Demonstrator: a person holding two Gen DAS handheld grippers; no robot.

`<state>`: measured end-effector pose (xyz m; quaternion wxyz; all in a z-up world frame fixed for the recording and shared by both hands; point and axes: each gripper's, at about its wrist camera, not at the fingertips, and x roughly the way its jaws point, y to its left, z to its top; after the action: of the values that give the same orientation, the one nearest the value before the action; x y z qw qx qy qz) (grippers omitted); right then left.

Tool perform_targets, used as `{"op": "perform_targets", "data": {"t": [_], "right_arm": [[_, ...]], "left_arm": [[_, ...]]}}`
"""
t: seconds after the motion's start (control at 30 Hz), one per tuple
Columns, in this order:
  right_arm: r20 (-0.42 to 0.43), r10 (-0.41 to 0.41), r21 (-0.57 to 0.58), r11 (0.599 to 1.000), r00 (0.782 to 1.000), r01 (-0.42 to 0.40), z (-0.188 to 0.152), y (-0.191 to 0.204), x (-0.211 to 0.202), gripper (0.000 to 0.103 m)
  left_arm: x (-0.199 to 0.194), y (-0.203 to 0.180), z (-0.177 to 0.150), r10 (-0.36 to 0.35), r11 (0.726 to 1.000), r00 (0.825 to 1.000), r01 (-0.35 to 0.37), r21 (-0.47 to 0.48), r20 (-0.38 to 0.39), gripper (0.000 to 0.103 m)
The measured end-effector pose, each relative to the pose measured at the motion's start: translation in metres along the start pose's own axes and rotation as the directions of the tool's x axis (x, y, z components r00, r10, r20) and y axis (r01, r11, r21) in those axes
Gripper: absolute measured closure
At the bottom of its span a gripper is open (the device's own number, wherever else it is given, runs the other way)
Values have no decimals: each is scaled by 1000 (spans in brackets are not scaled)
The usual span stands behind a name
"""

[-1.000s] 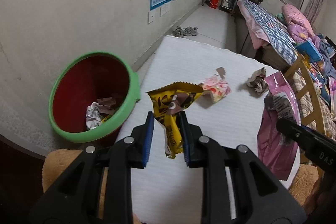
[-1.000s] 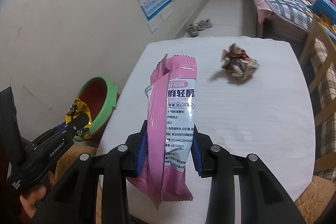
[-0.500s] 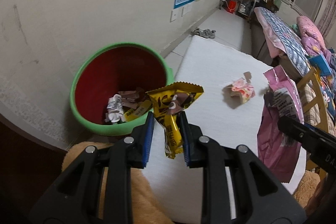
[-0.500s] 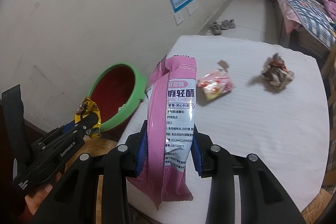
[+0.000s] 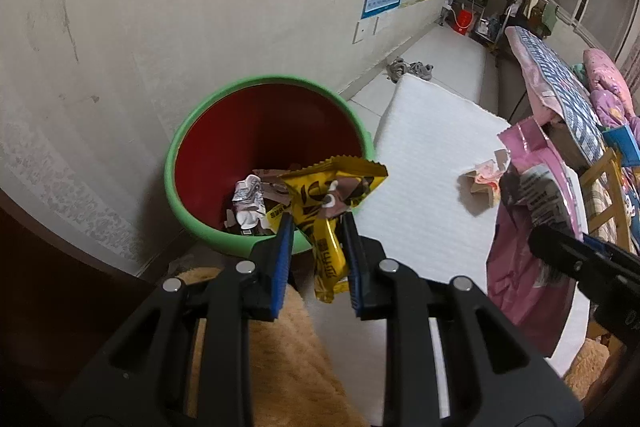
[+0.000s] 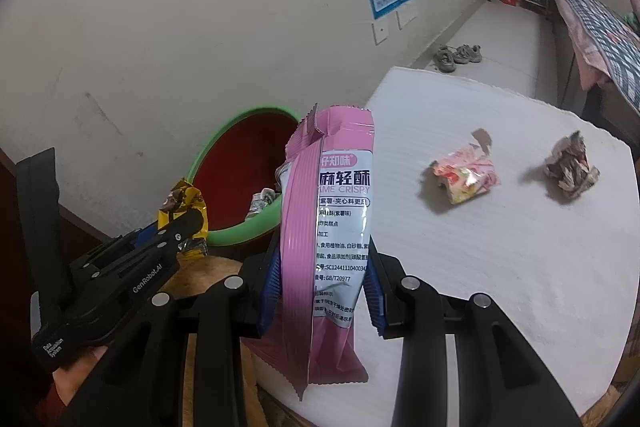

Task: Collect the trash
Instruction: 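Carry the yellow wrapper over the bin with the left tool while the right tool carries the pink bag, then open both tools over the bin to drop the yellow wrapper and pink bag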

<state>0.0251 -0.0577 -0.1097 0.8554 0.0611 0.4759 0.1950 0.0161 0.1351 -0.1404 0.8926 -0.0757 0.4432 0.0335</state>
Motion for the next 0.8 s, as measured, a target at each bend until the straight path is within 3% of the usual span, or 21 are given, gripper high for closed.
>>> {"op": "perform_targets", "data": {"t": [0.8], "right_arm": [[-2, 42, -84, 996, 999, -42, 50, 36, 47, 67]], "left_arm": [[21, 52, 30, 62, 994, 998, -61, -89, 10, 79]]}}
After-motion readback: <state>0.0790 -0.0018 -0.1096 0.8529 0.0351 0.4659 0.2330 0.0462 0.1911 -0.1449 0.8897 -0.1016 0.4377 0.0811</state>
